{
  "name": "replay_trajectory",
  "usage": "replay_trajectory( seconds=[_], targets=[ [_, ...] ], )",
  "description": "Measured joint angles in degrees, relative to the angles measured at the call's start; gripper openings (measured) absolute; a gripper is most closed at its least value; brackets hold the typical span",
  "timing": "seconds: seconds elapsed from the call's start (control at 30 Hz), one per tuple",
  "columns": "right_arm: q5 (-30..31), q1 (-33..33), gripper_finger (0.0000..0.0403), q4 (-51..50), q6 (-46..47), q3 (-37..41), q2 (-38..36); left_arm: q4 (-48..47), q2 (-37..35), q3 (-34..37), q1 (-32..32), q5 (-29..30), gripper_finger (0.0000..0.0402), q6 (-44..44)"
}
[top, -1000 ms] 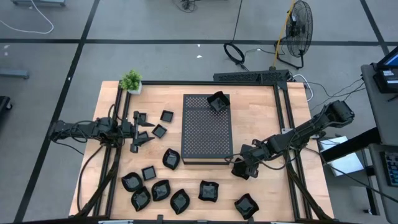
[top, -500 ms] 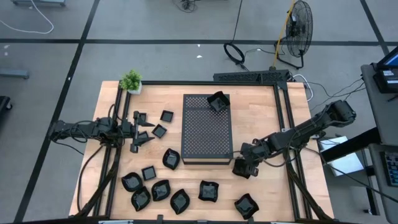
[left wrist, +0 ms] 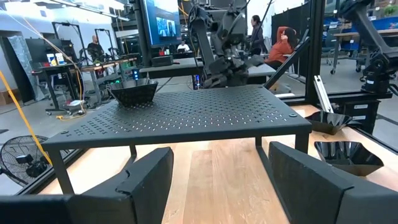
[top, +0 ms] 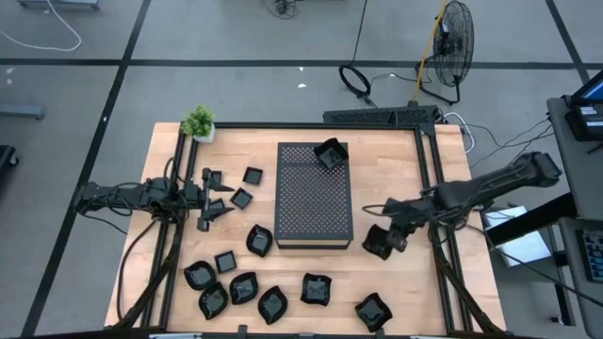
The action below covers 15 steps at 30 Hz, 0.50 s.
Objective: Pick & Place Mini shaped plates
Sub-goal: Stack the black distorted square plate on top of the black distorted square plate on the shelf
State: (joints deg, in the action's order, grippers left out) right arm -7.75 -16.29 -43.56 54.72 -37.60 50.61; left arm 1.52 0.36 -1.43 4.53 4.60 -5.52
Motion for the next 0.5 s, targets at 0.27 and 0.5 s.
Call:
replay_trajectory(
  seconds=[0.27, 0.5],
  targets=[
    [1.57, 0.70, 0.0000, -4.82, 4.59, 0.00, -9.82, -0.02, 0.00, 0.00, -0.02, 0.00, 0.0269, 0.02],
    [4.96, 2.77, 0.0000, 6.97, -1.30, 0.00, -13.43, 0.00, 0.00, 0.00, -0.02, 0.00, 0.0269, 0.02]
  ],
)
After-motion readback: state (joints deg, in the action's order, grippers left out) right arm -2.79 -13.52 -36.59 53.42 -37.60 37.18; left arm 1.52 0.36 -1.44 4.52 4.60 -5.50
